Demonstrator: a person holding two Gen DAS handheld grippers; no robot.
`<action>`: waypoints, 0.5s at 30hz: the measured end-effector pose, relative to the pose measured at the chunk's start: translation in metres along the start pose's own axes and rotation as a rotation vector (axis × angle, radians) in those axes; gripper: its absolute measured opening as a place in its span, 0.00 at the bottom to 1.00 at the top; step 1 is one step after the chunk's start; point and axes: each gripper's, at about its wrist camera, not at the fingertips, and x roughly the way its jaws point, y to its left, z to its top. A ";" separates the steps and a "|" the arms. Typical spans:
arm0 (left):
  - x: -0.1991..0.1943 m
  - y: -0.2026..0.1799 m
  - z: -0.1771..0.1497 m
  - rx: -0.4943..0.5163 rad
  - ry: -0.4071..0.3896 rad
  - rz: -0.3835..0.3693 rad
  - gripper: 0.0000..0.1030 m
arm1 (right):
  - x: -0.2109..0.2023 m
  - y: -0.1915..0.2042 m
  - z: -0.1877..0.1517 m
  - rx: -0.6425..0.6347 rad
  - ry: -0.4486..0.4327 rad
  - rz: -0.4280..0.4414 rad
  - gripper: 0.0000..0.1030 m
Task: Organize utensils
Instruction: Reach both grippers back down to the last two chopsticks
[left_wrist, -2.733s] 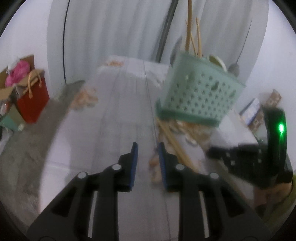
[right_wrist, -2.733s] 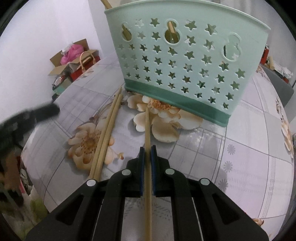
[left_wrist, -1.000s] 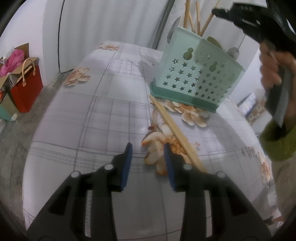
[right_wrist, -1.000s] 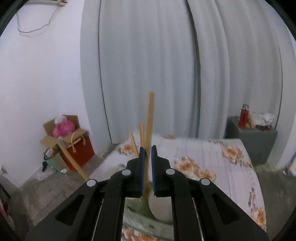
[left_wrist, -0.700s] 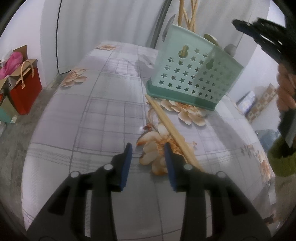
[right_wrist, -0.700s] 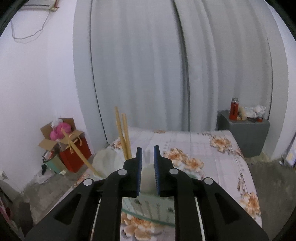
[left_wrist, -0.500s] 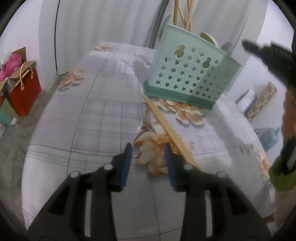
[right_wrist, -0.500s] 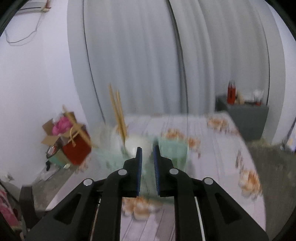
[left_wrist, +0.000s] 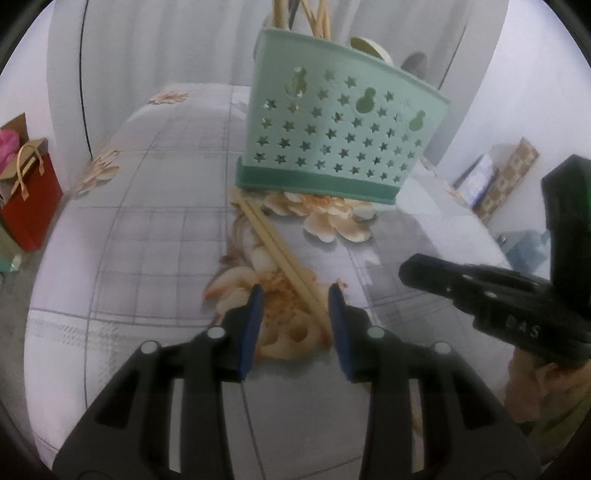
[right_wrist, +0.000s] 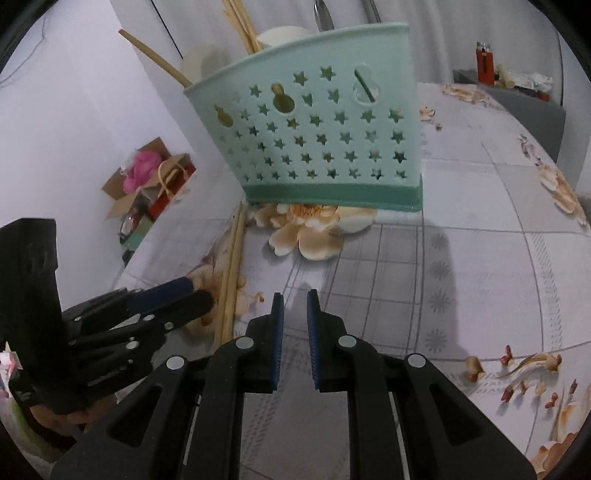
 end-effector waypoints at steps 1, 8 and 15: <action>0.002 -0.002 0.000 0.005 0.006 0.006 0.32 | 0.000 0.000 0.001 0.001 0.003 0.004 0.13; 0.011 -0.014 -0.002 0.065 0.022 0.055 0.32 | 0.006 -0.003 -0.003 0.008 0.013 0.023 0.13; 0.012 -0.016 -0.002 0.090 0.015 0.065 0.32 | 0.008 -0.007 -0.003 0.028 0.020 0.027 0.13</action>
